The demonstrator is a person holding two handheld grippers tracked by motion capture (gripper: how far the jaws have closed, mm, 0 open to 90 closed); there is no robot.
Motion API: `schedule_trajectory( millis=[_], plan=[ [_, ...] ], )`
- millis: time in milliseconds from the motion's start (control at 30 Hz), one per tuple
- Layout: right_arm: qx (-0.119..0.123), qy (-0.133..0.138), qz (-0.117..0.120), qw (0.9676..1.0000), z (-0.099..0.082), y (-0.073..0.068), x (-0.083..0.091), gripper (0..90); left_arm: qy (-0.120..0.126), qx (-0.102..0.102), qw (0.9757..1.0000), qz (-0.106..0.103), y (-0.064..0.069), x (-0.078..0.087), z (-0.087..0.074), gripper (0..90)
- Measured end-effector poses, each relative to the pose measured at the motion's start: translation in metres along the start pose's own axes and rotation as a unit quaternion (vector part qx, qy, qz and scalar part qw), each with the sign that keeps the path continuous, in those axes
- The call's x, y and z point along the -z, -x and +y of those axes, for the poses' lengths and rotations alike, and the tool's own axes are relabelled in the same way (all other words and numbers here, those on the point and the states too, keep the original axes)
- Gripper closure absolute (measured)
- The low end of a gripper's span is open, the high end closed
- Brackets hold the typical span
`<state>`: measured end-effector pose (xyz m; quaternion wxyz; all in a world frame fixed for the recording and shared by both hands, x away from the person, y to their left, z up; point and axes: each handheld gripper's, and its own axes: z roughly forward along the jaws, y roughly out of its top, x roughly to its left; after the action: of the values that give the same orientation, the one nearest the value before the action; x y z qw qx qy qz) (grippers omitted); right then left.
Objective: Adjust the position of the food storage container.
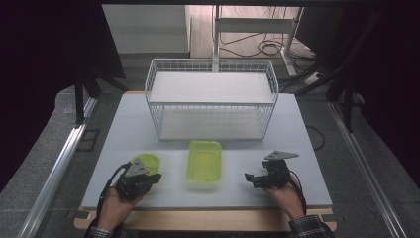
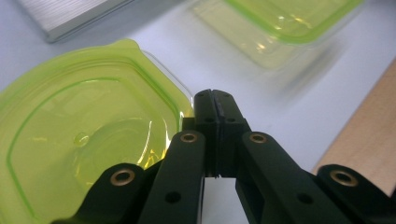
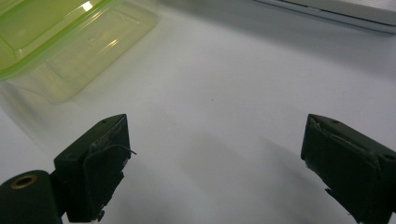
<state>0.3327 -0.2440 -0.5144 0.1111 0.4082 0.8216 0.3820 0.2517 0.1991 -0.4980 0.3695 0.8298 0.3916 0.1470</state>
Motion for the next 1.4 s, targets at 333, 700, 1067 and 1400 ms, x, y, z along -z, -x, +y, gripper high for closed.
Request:
schedule_trajectory(
  millis=[333,700,1067,1400],
  plan=[
    [-0.005,-0.002,0.0,1.0,0.0,0.0,-0.001,8.5,-0.004,0.017,0.9994,0.029,-0.032,-0.003,-0.001,90.0],
    [-0.01,-0.003,0.0,0.9999,0.001,-0.001,-0.001,11.0,0.004,0.022,0.9988,0.045,-0.027,0.001,0.005,90.0],
    [-0.021,0.001,0.015,0.9997,0.008,-0.007,0.002,32.2,-0.021,-0.034,0.9991,-0.015,0.024,-0.039,0.031,90.0],
    [0.015,0.003,0.034,0.9993,0.02,-0.023,0.011,67.0,-0.042,-0.047,0.9972,-0.041,0.034,-0.07,0.043,90.0]
  ],
)
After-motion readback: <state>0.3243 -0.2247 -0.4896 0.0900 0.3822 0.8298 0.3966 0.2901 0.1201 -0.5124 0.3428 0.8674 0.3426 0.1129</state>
